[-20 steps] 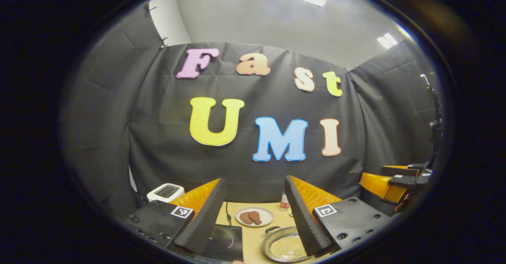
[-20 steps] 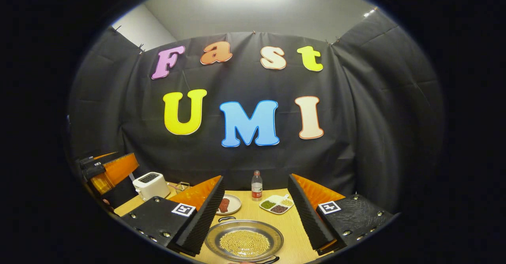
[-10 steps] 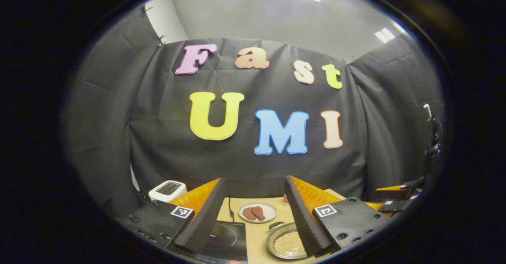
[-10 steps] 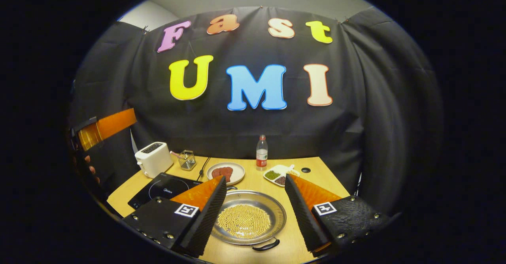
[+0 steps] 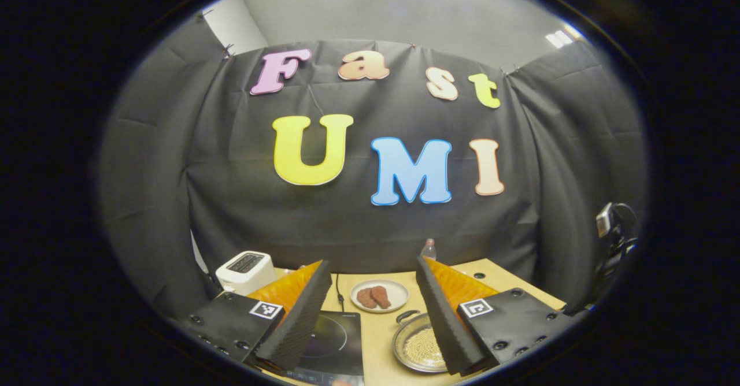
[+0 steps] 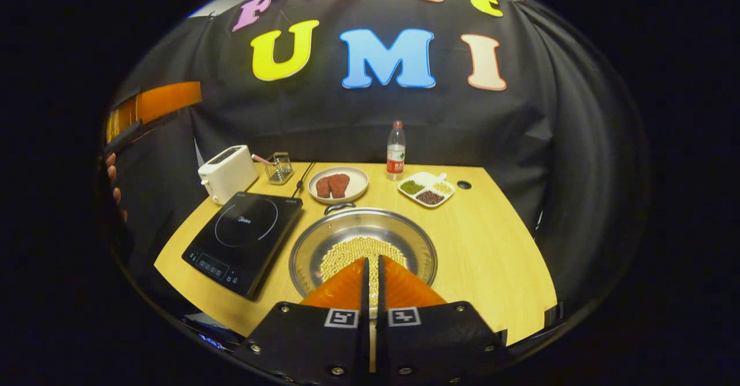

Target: First push the handle of the pot to place it horizontally, then grasp the pot with both hands and set it on the induction cooktop.

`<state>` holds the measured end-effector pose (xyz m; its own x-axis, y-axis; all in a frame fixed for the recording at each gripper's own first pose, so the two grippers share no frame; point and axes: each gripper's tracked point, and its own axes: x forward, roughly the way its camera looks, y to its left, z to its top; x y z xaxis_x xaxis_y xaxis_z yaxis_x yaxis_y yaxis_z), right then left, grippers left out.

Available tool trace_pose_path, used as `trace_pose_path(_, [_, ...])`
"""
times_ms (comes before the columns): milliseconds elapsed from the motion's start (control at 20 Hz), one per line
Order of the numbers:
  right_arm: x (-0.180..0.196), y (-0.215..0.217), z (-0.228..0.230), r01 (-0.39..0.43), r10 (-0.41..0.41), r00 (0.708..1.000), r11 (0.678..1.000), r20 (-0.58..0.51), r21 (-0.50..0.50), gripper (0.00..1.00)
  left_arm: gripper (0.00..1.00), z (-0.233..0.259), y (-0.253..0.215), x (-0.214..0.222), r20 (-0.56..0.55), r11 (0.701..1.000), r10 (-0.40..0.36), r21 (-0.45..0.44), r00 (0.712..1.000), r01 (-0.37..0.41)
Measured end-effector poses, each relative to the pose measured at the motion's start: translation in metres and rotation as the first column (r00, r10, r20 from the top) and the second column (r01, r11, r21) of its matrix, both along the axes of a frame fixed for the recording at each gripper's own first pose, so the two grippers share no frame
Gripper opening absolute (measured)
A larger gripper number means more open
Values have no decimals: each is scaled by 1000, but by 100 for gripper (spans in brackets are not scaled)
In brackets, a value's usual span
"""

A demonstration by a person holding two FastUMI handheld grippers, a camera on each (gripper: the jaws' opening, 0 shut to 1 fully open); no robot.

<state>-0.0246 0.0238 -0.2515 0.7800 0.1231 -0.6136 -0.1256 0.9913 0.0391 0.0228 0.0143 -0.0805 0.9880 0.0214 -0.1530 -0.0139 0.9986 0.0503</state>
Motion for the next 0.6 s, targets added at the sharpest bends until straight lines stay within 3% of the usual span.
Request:
trace_pose_path(50, [-4, 1, -7, -1, 2, 999, 1000, -48, 14, 7, 95, 0, 0, 1, -2, 1000, 3, 1, 1000, -3])
trace_pose_path(200, [-15, 1, -36, -32, 33, 987, 999, -158, 6, 1, 96, -6, 0, 4, -9, 1000, 7, -2, 1000, -7])
trace_pose_path(600, [-49, 8, -101, -36, 55, 913, 998, -404, 54, 1, 95, -17, 6, 13, -36, 1000, 19, -1, 999, -19])
